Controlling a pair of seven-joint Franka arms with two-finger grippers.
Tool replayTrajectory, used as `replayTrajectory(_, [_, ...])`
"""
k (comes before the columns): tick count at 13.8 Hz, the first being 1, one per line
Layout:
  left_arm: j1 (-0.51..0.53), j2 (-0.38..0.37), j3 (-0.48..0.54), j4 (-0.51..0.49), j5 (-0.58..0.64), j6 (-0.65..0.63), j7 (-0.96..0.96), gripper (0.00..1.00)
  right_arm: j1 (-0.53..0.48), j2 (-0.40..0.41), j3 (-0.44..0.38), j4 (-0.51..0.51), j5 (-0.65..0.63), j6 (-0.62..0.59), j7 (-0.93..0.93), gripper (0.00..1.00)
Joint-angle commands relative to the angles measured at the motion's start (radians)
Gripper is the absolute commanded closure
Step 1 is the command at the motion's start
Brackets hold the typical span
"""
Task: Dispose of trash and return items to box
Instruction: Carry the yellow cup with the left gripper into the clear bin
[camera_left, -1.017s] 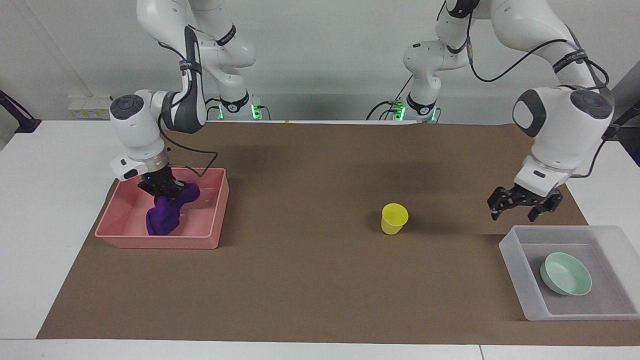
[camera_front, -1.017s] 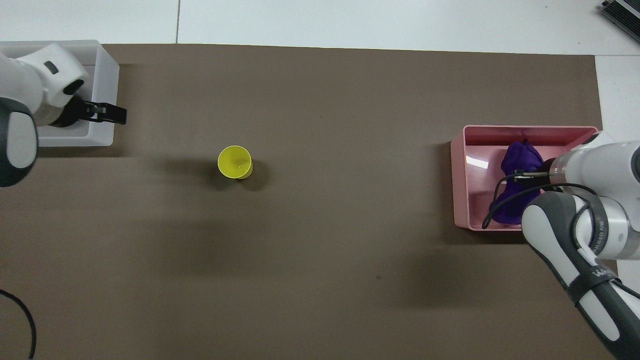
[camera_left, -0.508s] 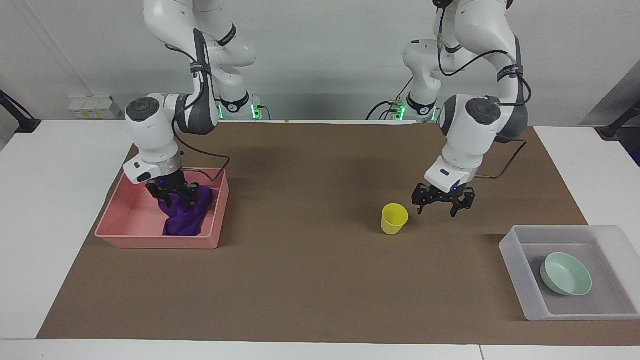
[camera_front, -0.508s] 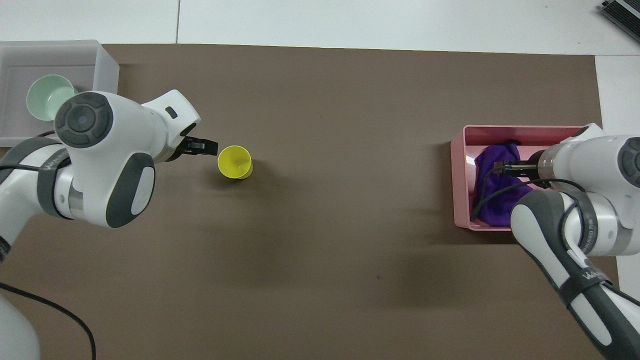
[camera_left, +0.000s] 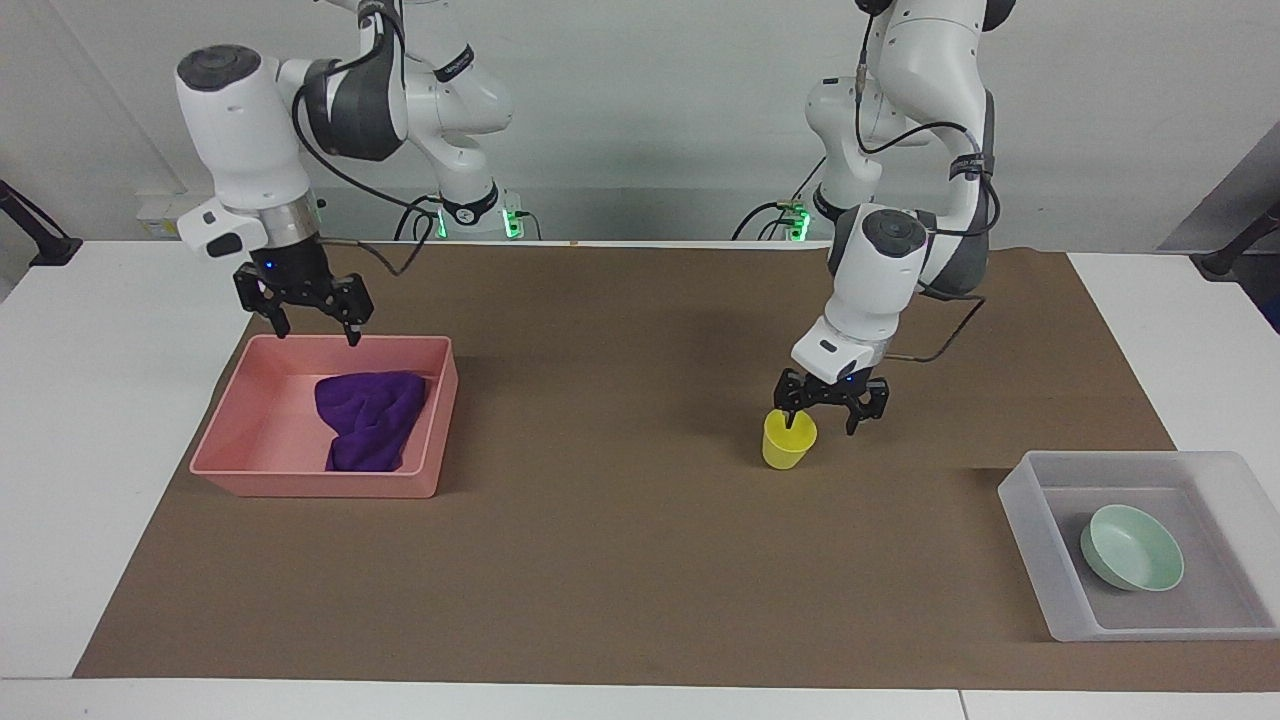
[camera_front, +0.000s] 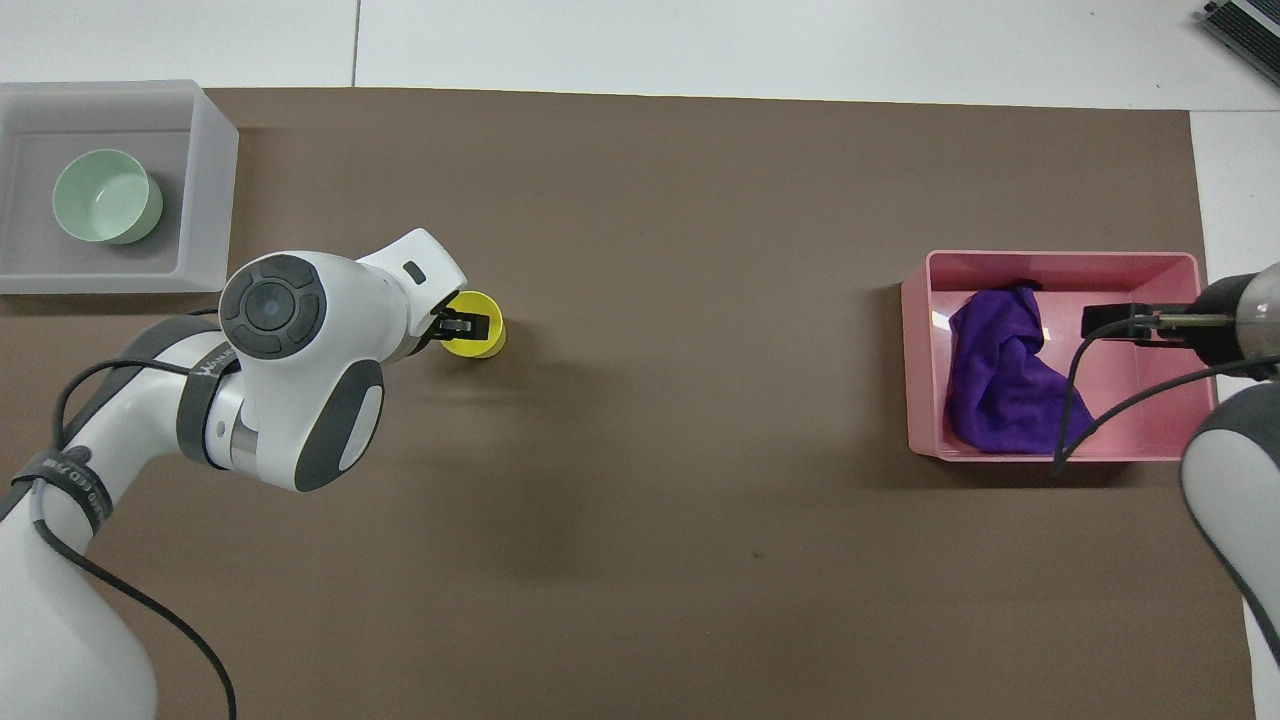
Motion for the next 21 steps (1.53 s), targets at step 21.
replayTrajectory(21, [0.484, 0.175, 0.018, 0.601, -0.06, -0.375, 0.287, 1.0, -0.021, 0.045, -0.011, 0.296, 0.071, -0.394, 0.008, 0.0])
